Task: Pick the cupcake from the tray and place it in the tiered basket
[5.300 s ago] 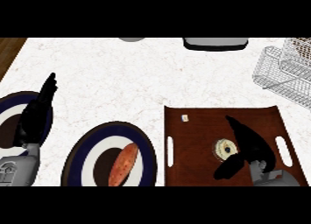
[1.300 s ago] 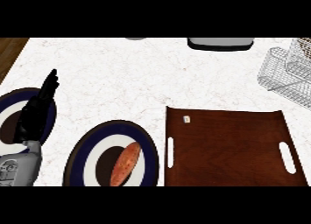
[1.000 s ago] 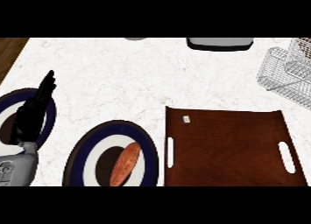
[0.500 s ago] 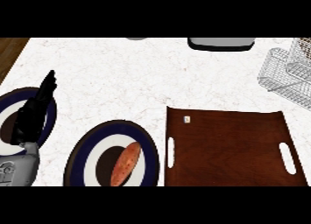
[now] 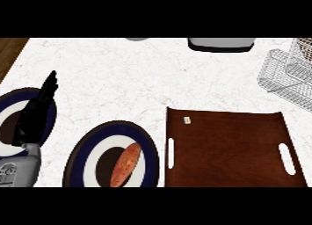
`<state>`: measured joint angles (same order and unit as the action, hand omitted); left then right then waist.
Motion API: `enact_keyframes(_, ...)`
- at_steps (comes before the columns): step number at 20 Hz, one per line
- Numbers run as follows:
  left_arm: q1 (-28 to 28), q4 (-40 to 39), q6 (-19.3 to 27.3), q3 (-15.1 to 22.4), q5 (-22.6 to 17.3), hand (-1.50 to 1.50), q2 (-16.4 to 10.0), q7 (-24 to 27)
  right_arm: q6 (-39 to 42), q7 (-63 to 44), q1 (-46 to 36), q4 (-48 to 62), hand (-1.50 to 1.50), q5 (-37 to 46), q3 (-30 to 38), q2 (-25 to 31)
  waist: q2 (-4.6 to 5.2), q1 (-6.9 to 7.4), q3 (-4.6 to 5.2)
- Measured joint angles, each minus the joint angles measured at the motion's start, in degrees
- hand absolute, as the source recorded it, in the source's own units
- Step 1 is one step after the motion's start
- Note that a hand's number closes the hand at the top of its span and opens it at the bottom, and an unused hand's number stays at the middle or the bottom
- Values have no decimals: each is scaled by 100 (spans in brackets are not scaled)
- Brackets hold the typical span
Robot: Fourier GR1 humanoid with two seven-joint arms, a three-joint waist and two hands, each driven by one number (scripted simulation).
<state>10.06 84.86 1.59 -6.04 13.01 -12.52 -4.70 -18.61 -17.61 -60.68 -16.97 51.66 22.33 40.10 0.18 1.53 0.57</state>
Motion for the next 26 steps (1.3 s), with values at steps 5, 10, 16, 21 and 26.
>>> enact_keyframes(5,-63,17,-29,-35,-19,0,-11,49,-531,318,137,-238,-150,-331,284,-1,6,-19,-27)
enact_keyframes(10,-77,-30,-59,-101,-37,0,-45,62,-626,259,167,-598,-150,-506,383,241,-12,-87,-41)
enact_keyframes(16,-186,-80,-19,-191,-33,0,-54,95,-126,-269,504,-1213,-150,-932,649,627,-67,-241,-42)
enact_keyframes(21,-275,-23,-15,-256,-46,0,-84,58,525,-399,1345,-2012,-150,-1544,1041,839,-109,-392,-45)
enact_keyframes(26,-477,91,-12,-314,-74,0,-89,70,1079,-268,2505,-3156,-150,-2248,1550,850,-138,-498,-46)
